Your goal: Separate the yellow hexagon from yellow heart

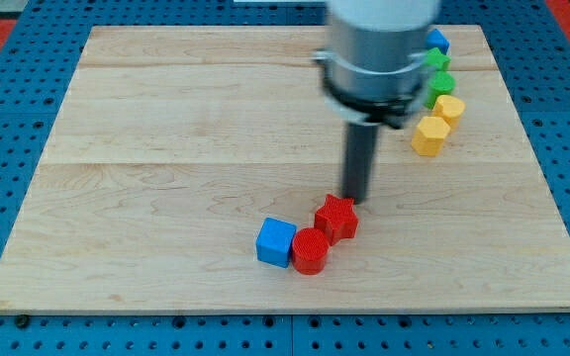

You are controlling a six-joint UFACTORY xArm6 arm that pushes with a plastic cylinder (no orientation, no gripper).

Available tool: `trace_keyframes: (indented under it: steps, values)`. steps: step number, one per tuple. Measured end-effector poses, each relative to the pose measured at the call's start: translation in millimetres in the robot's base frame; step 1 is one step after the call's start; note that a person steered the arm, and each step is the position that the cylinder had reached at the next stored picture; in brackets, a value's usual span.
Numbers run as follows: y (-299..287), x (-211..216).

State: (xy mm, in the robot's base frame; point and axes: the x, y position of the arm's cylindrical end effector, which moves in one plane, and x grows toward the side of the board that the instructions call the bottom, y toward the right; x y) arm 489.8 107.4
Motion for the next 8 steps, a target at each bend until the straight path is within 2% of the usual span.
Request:
trace_keyframes:
  steps: [1, 2, 3, 4, 5, 6, 7, 8]
  values:
    - [21.9, 19.0]
    - [-26.9, 19.0]
    - [-43.6, 22.6]
    - [-4.7, 9.5]
    - [123.8, -7.6]
    - [127.5, -55.8]
    - [100.8, -104.0]
    - [45.8, -97.2]
